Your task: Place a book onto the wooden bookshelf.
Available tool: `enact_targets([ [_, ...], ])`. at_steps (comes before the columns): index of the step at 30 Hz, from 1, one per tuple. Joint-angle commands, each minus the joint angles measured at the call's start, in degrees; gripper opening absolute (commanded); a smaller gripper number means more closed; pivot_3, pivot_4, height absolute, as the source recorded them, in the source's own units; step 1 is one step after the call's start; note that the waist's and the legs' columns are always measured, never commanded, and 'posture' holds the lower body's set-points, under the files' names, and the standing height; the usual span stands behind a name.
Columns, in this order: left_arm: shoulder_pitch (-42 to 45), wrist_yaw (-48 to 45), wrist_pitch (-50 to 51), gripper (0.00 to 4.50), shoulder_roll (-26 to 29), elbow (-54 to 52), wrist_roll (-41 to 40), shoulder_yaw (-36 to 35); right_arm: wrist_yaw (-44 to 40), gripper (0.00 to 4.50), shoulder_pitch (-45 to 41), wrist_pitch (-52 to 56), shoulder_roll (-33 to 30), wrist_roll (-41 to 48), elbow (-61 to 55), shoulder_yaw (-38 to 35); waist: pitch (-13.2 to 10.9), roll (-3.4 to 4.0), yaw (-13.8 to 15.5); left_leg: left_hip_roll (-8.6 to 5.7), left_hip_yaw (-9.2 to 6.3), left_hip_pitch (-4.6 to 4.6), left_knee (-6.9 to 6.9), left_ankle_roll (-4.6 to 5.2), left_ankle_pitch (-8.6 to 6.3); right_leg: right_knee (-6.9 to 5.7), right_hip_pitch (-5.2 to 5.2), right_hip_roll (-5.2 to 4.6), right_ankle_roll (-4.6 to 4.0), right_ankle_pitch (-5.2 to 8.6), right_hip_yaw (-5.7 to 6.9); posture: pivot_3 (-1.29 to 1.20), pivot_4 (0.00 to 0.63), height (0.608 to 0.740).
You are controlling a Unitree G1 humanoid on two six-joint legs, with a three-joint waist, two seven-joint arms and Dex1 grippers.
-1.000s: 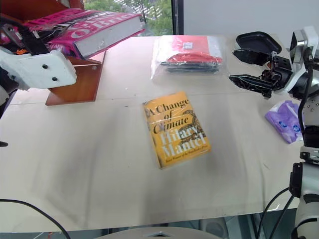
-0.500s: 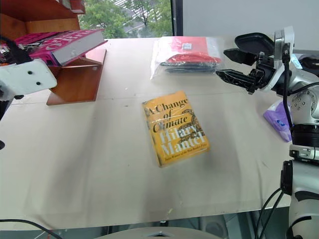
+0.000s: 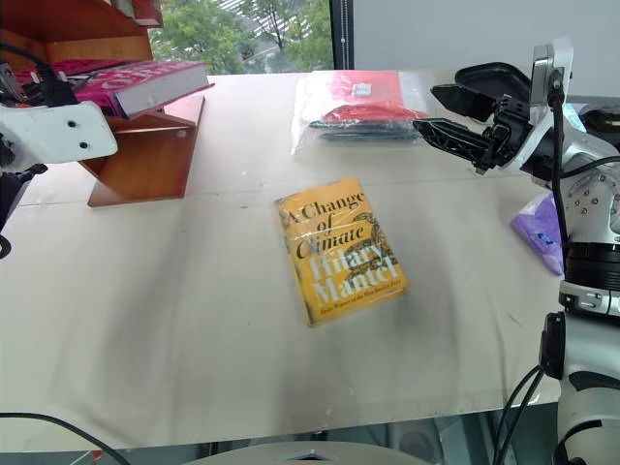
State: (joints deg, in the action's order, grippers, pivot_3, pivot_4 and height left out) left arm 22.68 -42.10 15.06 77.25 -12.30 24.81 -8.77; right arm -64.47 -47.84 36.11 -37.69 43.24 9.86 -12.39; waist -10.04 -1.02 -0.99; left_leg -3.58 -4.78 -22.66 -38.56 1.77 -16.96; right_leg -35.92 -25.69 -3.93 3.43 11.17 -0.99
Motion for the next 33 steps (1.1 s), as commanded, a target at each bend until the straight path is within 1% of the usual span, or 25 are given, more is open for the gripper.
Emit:
enact_targets([
  [1,1.8,-1.0,1.0,0.42,2.2,2.7,2.1,-0.2,0.9,4.5,-0.5,-0.4,-0.3,1.5,-1.8,-2.9,0.0,0.0,-0.2,0.0,0.01,0.0,-0.01,0.0,0.0,0.0,0.0,0.0,0.0,0.0,0.0,0.0,0.15,0.74],
  [4,4.3,-1.3,0.8,0.42,3.0,5.4,2.9,1.4,1.7,4.5,-1.2,-0.3,0.3,2.4,-1.7,-3.7,0.0,0.0,-0.2,0.0,0.01,0.01,-0.01,0.0,0.0,-0.02,-0.01,0.01,0.0,0.0,0.02,0.0,0.15,0.74],
  [8,8.1,-2.5,1.0,0.42,2.8,8.4,3.3,3.8,2.4,4.5,-1.4,0.2,1.3,3.7,-2.3,-4.3,0.0,-0.01,-0.2,0.0,-0.01,0.01,-0.1,0.0,0.0,-0.06,0.0,0.04,0.0,0.0,0.05,0.0,0.15,0.74],
  [12,9.6,-5.5,3.3,0.42,2.9,10.7,3.3,5.5,2.9,4.5,-1.1,0.4,1.8,4.9,-2.6,-4.6,0.0,-0.01,-0.2,-0.01,0.0,0.0,-0.2,0.01,0.0,-0.19,0.01,0.04,0.01,0.0,0.04,0.0,0.15,0.74],
  [16,12.6,-7.0,3.3,0.42,3.2,13.1,4.2,7.6,3.6,4.5,-1.1,2.1,2.2,7.5,-3.3,-5.6,0.0,-0.01,-0.7,-0.01,0.01,0.01,-0.28,0.01,0.0,-0.32,0.0,0.04,0.01,0.0,0.05,0.0,0.15,0.74],
  [23,22.0,-8.5,2.0,0.42,1.3,18.8,6.7,13.2,2.1,4.5,-2.0,5.1,2.1,11.8,-3.7,-6.2,0.0,-0.06,-1.5,-0.02,0.06,0.1,-0.66,0.02,0.0,-0.81,0.0,0.07,0.01,0.0,0.0,0.0,0.15,0.74],
  [25,24.0,-8.9,2.1,0.42,0.5,20.2,7.3,14.5,1.5,4.5,-2.1,5.1,1.9,11.7,-3.7,-5.7,0.1,-0.07,-1.5,-0.02,0.08,0.15,-0.66,0.02,0.0,-0.84,0.01,0.09,0.01,0.0,-0.03,0.0,0.15,0.74],
  [33,27.7,-9.7,1.5,0.42,-1.0,23.0,9.0,16.8,0.7,4.5,-2.5,6.8,1.8,13.0,-3.6,-5.5,0.1,-0.12,-1.5,0.0,0.14,0.19,-0.68,0.02,0.0,-0.87,0.01,0.1,0.01,0.0,-0.05,0.0,0.15,0.74],
])
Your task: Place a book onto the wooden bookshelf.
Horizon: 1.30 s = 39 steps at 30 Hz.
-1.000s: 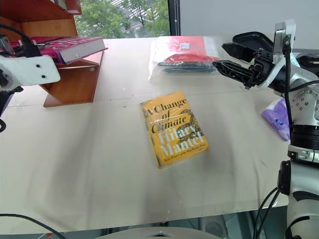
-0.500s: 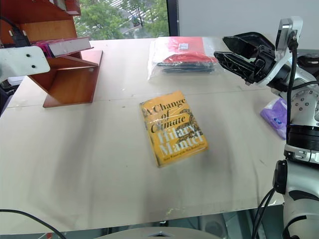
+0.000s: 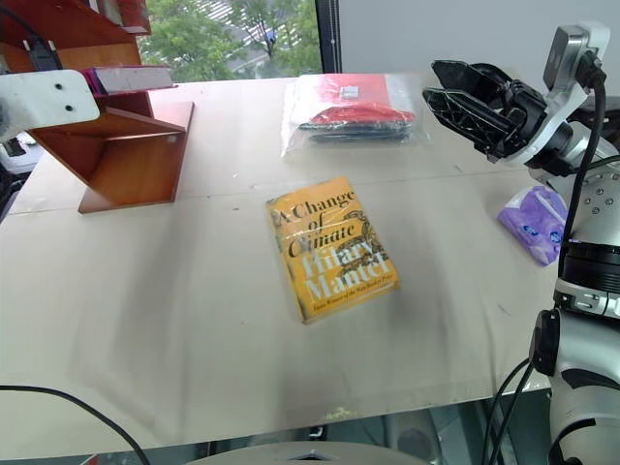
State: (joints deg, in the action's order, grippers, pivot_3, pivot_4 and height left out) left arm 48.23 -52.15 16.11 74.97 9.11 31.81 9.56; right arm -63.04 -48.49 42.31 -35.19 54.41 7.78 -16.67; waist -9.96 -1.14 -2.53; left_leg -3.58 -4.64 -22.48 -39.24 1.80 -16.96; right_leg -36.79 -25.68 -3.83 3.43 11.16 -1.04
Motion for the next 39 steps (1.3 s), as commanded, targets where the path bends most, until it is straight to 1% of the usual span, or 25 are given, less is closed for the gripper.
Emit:
enact_targets([
  [1,2.4,0.4,0.2,0.42,1.2,2.0,2.1,-1.5,-0.8,4.5,-1.9,0.6,-0.6,1.8,-1.4,-1.2,0.0,0.0,0.0,0.0,0.0,0.0,0.0,0.0,0.0,0.01,0.0,0.0,0.0,0.0,0.0,0.0,0.15,0.74],
  [3,3.0,0.4,-0.1,0.42,1.2,2.7,2.4,-1.4,-1.2,4.5,-1.6,0.3,-0.5,1.4,-1.4,-1.1,0.0,-0.01,0.0,0.0,0.02,-0.02,0.0,0.0,0.0,0.03,-0.01,-0.02,0.0,0.0,0.01,0.0,0.15,0.74],
  [5,3.7,0.4,-0.5,1.49,1.0,3.4,2.5,-1.2,-1.5,4.5,-1.2,0.0,-0.4,1.0,-1.7,-0.8,0.0,-0.01,0.0,-0.01,0.06,-0.01,0.0,0.0,0.0,0.03,-0.02,-0.05,0.0,0.0,0.01,0.0,0.15,0.74],
  [7,4.5,0.6,-1.0,2.3,0.7,4.2,2.8,-0.9,-1.4,4.5,-1.1,-0.1,-0.2,0.9,-1.9,-0.7,0.0,-0.02,0.1,-0.01,0.06,-0.01,0.0,0.0,0.0,0.03,-0.03,-0.05,0.0,0.0,0.01,0.0,0.15,0.74],
  [8,4.9,0.6,-1.2,2.95,0.5,4.6,3.0,-0.8,-1.3,4.5,-1.1,-0.1,-0.1,0.9,-2.0,-0.6,0.0,-0.03,0.2,-0.01,0.03,-0.01,0.0,0.0,0.0,0.02,-0.03,-0.05,0.0,0.0,0.05,0.0,0.15,0.74],
  [9,5.3,0.5,-1.3,3.4,0.3,4.9,3.3,-0.8,-1.4,4.5,-1.1,-0.2,0.0,0.8,-2.0,-0.6,0.0,-0.04,0.2,-0.01,0.02,-0.02,0.0,0.0,0.0,0.02,-0.02,-0.05,0.0,0.0,0.06,0.0,0.15,0.74],
  [10,5.6,0.6,-1.4,3.6,0.0,5.2,3.4,-0.8,-1.4,4.5,-1.0,-0.4,0.0,0.7,-2.0,-0.6,0.0,-0.06,0.3,-0.02,0.02,-0.02,-0.01,0.0,0.0,0.02,-0.02,-0.05,0.0,0.0,0.07,0.0,0.15,0.74],
  [11,5.9,0.7,-1.5,3.96,-0.1,5.5,3.5,-0.9,-1.4,4.5,-0.9,-0.5,0.0,0.6,-2.0,-0.6,0.0,-0.06,0.4,-0.03,0.01,-0.02,-0.03,0.0,0.0,0.01,-0.01,-0.08,0.0,0.0,0.07,0.0,0.15,0.74],
  [12,6.2,0.8,-1.7,4.44,-0.2,5.9,3.6,-0.9,-1.5,4.5,-0.8,-0.7,0.0,0.4,-2.0,-0.5,0.0,-0.07,0.5,-0.07,-0.01,-0.03,-0.04,0.01,0.0,0.01,-0.01,-0.1,0.0,0.0,0.09,0.0,0.15,0.74],
  [16,5.1,1.3,-1.8,4.48,0.7,6.0,3.2,-2.4,-1.5,4.5,-0.5,-1.2,0.2,-0.1,-2.1,-0.5,0.1,-0.09,0.4,-0.12,-0.03,-0.04,-0.09,0.01,0.0,0.0,0.0,-0.16,0.0,0.0,0.1,0.0,0.15,0.74],
  [21,-1.7,0.3,1.3,4.48,3.5,0.2,0.5,-8.8,-1.2,4.5,-0.3,-1.3,-0.1,-0.4,-2.2,-0.7,0.1,-0.09,0.1,-0.11,-0.04,-0.05,-0.07,0.01,0.0,0.01,-0.03,-0.17,0.0,0.0,0.1,0.0,0.15,0.74],
  [24,-8.2,-1.2,5.0,4.48,4.7,-6.3,-1.4,-15.5,-1.6,4.5,-0.3,-1.4,-1.0,-1.3,-1.5,-0.6,0.1,-0.09,0.2,-0.1,-0.03,-0.09,-0.06,0.01,-0.01,0.03,-0.05,-0.18,0.0,0.0,0.09,0.0,0.15,0.74],
  [27,-15.0,-5.3,11.9,4.48,3.6,-16.0,-3.4,-24.7,-3.0,4.5,-0.5,-1.8,-2.9,-2.9,0.6,-0.7,0.0,-0.09,0.3,-0.1,-0.03,-0.09,-0.06,0.02,-0.01,0.04,-0.05,-0.2,0.0,0.0,0.11,0.0,0.15,0.74],
  [29,-17.4,-6.8,14.7,4.48,2.3,-21.5,-5.4,-29.9,-4.0,4.5,-0.2,-2.1,-4.1,-3.6,1.3,-0.7,0.1,-0.1,0.6,-0.1,-0.06,-0.1,-0.06,0.02,-0.01,0.05,-0.04,-0.2,0.0,0.0,0.14,0.0,0.15,0.74],
  [31,-16.9,-8.2,19.1,4.48,-1.2,-26.3,-11.0,-34.3,-5.4,4.5,1.3,-2.6,-5.2,-3.9,0.7,-0.9,0.1,-0.1,0.9,-0.1,-0.08,-0.11,-0.08,0.02,-0.01,0.06,-0.02,-0.2,0.0,0.0,0.18,0.0,0.15,0.74],
  [33,-17.2,-10.3,21.5,4.48,-3.2,-30.3,-15.5,-38.9,-6.6,4.5,5.0,-3.6,-5.5,-4.0,-1.2,-1.4,0.1,-0.18,1.0,-0.07,-0.11,-0.1,-0.11,0.02,-0.01,0.07,-0.01,-0.2,0.0,0.0,0.21,0.0,0.15,0.74],
  [35,-16.1,-10.5,22.6,4.48,-5.3,-33.6,-20.2,-41.8,-7.5,4.5,8.9,-5.6,-5.5,-4.7,-3.4,-1.5,0.1,-0.2,1.0,-0.05,-0.14,-0.09,-0.11,0.01,-0.01,0.03,0.01,-0.19,0.0,0.0,0.25,0.0,0.15,0.74],
  [37,-11.1,-7.2,30.6,4.48,-13.2,-38.0,-27.6,-43.8,-7.9,4.5,15.0,-9.1,-5.8,-7.7,-5.3,-0.7,0.1,-0.19,1.5,-0.06,-0.12,-0.08,-0.12,0.01,-0.01,0.03,0.03,-0.21,0.0,0.0,0.22,0.0,0.15,0.74],
  [39,-11.5,-6.1,38.9,4.48,-22.9,-43.5,-34.7,-45.6,-7.8,4.5,20.6,-13.7,-5.0,-11.3,-5.8,0.1,0.3,-0.17,1.8,-0.08,-0.09,-0.05,-0.25,0.01,-0.01,0.04,0.08,-0.22,0.0,0.0,0.21,0.0,0.15,0.74],
])
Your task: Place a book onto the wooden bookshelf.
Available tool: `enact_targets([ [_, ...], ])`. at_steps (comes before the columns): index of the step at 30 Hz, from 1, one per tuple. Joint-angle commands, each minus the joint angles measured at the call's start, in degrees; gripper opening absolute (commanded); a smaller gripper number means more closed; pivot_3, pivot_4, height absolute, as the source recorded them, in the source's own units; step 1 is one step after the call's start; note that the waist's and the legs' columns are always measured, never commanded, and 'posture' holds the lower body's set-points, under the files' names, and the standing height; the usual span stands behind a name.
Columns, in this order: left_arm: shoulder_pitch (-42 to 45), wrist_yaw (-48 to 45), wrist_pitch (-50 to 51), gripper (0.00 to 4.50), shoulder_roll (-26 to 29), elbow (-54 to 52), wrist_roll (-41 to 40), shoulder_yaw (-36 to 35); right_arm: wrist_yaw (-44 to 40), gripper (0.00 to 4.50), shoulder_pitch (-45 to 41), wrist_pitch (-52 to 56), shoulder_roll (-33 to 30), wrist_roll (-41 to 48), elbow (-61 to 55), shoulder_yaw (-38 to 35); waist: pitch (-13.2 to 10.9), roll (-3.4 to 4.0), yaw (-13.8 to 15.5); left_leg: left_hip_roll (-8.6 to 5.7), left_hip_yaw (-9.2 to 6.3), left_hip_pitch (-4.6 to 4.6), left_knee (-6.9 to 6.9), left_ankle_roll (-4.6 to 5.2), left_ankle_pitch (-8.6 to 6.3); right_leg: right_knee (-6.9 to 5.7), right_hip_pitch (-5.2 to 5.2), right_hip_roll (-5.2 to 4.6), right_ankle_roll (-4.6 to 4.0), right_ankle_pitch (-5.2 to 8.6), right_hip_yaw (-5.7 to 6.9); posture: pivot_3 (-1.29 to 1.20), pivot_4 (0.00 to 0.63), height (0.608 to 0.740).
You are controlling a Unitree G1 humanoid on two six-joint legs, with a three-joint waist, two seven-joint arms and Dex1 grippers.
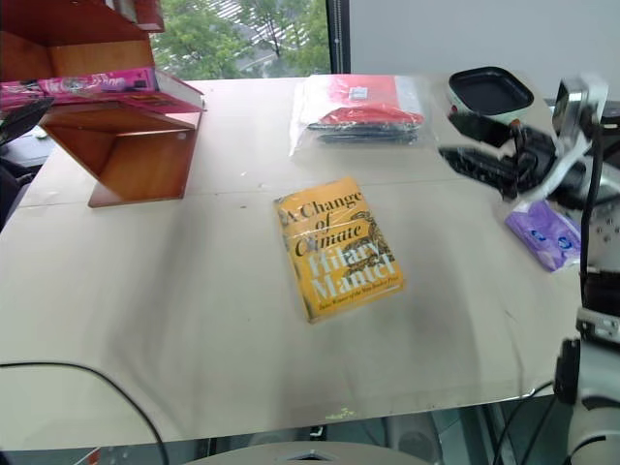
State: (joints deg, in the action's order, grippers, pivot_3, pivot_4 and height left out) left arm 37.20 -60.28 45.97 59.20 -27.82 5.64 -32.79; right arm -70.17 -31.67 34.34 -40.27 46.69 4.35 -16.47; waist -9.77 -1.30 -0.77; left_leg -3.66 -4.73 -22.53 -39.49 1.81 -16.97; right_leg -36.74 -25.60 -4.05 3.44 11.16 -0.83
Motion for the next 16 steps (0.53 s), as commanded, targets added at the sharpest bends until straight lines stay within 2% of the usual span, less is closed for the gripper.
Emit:
enact_targets([
  [1,-3.3,1.9,10.3,4.48,-13.2,-9.9,-12.8,-3.7,-0.2,4.5,5.9,-8.7,0.8,-5.6,-1.6,0.2,0.3,0.12,0.1,0.0,0.05,0.07,-0.04,0.0,0.0,0.0,0.05,-0.01,0.0,0.0,-0.03,0.0,0.15,0.74],
  [2,-7.4,2.5,11.9,4.48,-18.5,-12.5,-15.6,-4.0,0.6,4.5,7.8,-12.2,1.9,-7.7,-0.6,0.2,0.6,0.39,0.1,0.0,0.01,0.07,-0.08,0.0,0.0,-0.03,0.13,0.01,0.04,-0.03,-0.03,0.0,0.15,0.74],
  [4,-17.7,6.2,8.4,4.48,-28.5,-14.1,-16.7,-4.0,2.1,4.5,12.2,-19.0,3.6,-12.3,1.2,0.7,0.7,0.41,-0.1,-0.03,0.34,0.64,-0.02,0.07,-0.05,0.07,0.5,-0.09,0.11,-0.05,-0.14,0.0,0.15,0.74],
  [7,-33.3,12.8,1.5,4.48,-36.8,-12.0,-13.3,1.9,5.4,4.5,18.6,-26.3,5.8,-18.1,3.0,1.2,0.6,-0.11,-0.6,0.15,0.44,0.91,0.09,0.07,-0.06,0.18,0.63,0.03,0.02,-0.12,-0.27,0.0,0.15,0.74],
  [10,-43.5,16.5,-8.4,4.48,-43.7,-9.2,-13.8,6.1,7.3,4.5,23.2,-31.0,7.4,-21.1,4.1,1.8,0.7,-0.04,-0.1,0.25,0.52,1.34,0.34,0.03,-0.08,0.25,0.87,0.01,-0.08,-0.16,-0.47,0.0,0.15,0.74],
  [12,-50.3,17.5,-14.7,4.48,-44.6,-6.5,-11.5,11.0,7.8,4.5,25.6,-33.3,7.7,-23.0,5.1,2.5,0.7,-0.02,0.2,0.28,0.52,1.64,0.36,0.1,-0.12,0.29,1.19,0.0,-0.14,-0.19,-0.43,0.0,0.15,0.74],
  [14,-54.2,17.2,-18.3,4.48,-45.4,-5.5,-12.8,13.9,8.7,4.5,26.6,-34.7,7.7,-24.2,6.5,2.8,0.8,0.13,0.2,0.35,0.47,1.95,0.39,0.31,-0.25,0.55,1.61,0.03,-0.15,-0.18,-0.39,0.0,0.15,0.74],
  [16,-57.7,16.7,-22.4,4.48,-43.7,-3.9,-12.0,17.3,9.0,4.5,27.1,-35.8,7.8,-24.5,8.4,2.7,0.8,0.14,0.2,0.41,0.45,2.23,0.4,0.44,-0.32,0.82,2.04,0.06,-0.32,-0.08,-0.25,0.0,0.15,0.74],
])
